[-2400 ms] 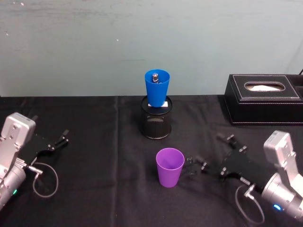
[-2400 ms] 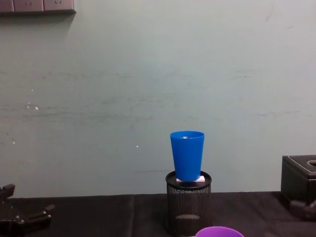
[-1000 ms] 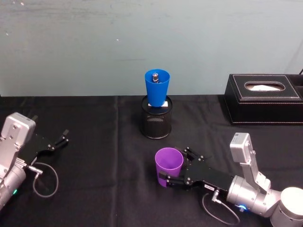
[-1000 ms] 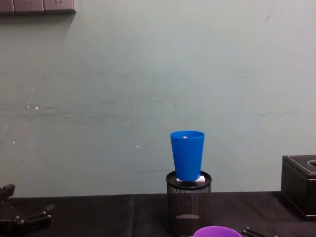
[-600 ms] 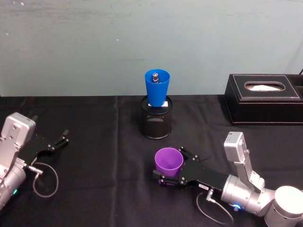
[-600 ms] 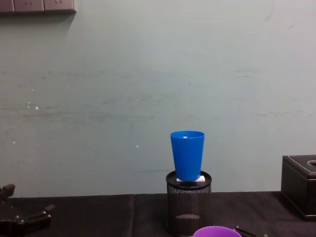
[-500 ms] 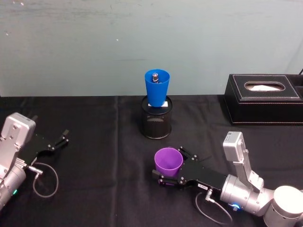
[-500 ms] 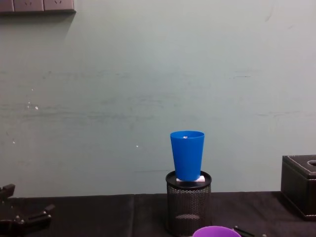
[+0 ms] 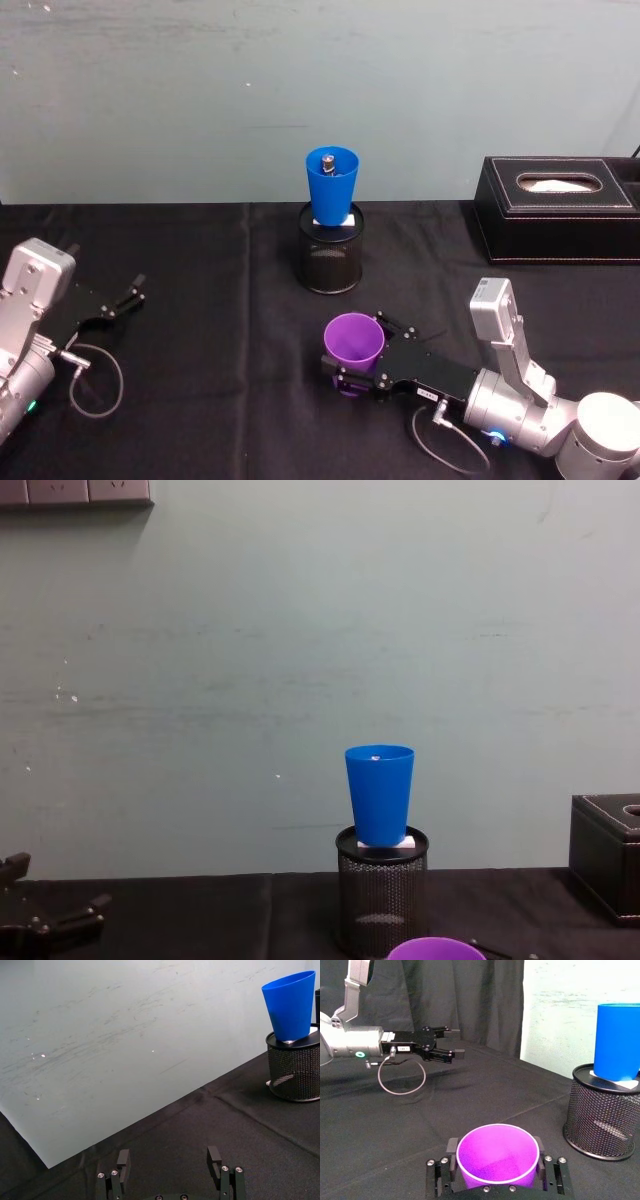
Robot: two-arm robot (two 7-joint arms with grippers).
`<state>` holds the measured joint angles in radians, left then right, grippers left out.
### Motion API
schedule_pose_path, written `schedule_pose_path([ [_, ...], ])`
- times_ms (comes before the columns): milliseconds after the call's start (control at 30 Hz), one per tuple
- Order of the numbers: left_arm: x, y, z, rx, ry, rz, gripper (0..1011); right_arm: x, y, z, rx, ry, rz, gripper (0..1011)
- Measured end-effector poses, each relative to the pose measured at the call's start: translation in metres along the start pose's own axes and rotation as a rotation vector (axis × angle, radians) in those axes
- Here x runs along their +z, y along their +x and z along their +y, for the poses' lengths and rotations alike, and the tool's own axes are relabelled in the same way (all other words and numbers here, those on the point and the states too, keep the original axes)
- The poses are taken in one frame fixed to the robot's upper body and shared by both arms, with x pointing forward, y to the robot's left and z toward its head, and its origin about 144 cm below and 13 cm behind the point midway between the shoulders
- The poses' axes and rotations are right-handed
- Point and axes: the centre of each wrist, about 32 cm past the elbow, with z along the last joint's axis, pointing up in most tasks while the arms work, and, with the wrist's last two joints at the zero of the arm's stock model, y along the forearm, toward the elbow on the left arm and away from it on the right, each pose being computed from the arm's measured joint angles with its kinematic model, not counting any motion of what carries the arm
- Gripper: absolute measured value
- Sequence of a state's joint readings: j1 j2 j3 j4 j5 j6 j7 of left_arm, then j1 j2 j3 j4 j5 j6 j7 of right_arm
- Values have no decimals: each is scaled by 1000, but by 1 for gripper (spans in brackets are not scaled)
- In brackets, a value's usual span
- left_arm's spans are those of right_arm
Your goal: Pick up one cup with a gripper and tap it against the other cup.
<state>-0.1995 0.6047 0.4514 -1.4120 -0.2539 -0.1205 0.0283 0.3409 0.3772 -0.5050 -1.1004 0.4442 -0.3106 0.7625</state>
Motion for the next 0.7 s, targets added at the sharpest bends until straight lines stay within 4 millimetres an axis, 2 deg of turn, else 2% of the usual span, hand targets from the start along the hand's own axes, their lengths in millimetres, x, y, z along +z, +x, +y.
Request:
schedule_pose_path([
  [200,0,0,0,0,0,0,1000,0,0,0,0,0,0,790],
  [700,0,0,0,0,0,0,1000,0,0,0,0,1,0,754],
])
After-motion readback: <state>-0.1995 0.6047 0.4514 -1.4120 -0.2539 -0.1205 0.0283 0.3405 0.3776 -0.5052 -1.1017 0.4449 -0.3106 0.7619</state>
